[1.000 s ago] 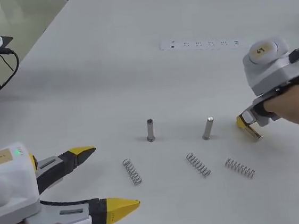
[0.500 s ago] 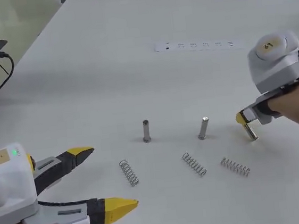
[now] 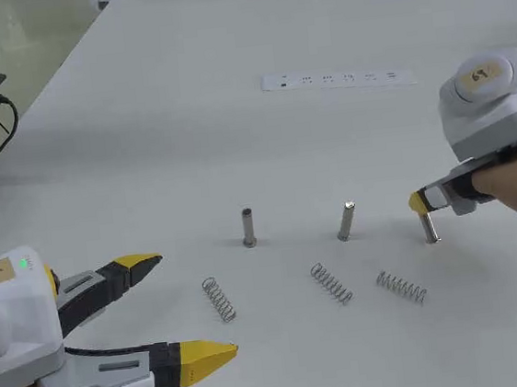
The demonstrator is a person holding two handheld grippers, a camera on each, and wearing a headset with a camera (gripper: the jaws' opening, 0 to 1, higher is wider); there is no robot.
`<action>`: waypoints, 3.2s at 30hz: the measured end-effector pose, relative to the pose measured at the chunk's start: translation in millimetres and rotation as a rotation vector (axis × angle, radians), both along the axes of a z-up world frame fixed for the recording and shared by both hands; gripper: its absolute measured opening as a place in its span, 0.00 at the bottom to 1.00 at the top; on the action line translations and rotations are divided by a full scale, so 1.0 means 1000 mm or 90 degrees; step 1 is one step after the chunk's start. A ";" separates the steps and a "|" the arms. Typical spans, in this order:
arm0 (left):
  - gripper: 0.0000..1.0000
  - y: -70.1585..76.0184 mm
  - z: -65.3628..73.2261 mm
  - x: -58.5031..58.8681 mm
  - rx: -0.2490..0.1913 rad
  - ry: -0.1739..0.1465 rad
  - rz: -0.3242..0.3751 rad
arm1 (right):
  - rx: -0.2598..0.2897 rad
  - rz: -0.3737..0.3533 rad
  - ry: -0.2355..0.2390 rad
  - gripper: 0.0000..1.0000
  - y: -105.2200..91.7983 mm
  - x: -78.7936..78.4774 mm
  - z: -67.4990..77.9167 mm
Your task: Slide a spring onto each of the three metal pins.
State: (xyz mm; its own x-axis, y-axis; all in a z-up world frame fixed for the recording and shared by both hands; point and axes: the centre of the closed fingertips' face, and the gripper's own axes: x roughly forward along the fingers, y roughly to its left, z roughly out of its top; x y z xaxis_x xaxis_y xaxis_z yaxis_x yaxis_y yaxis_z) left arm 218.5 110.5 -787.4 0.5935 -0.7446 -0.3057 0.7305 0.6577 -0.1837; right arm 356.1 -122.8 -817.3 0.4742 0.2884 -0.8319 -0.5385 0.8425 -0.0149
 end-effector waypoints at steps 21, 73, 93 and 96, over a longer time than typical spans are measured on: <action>0.85 -0.002 0.002 -0.001 0.002 -0.005 -0.004 | 0.009 0.015 -0.026 0.05 -0.001 -0.007 0.006; 0.83 -0.003 0.003 -0.004 0.008 -0.004 -0.010 | -0.019 0.044 -0.014 0.12 -0.017 -0.025 -0.008; 0.83 -0.006 0.002 -0.004 0.007 -0.003 -0.016 | -0.023 0.048 0.010 0.15 -0.025 -0.053 -0.017; 0.83 -0.006 0.001 -0.004 0.007 -0.003 -0.017 | -0.021 0.051 0.014 0.14 -0.024 -0.058 -0.016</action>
State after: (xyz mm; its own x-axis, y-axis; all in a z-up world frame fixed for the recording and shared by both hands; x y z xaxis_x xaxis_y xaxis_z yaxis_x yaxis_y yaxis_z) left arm 214.5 104.5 -785.9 0.5754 -0.7563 -0.3113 0.7486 0.6403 -0.1720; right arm 298.4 -147.1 -833.6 0.4324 0.2974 -0.8512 -0.6051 0.7956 -0.0294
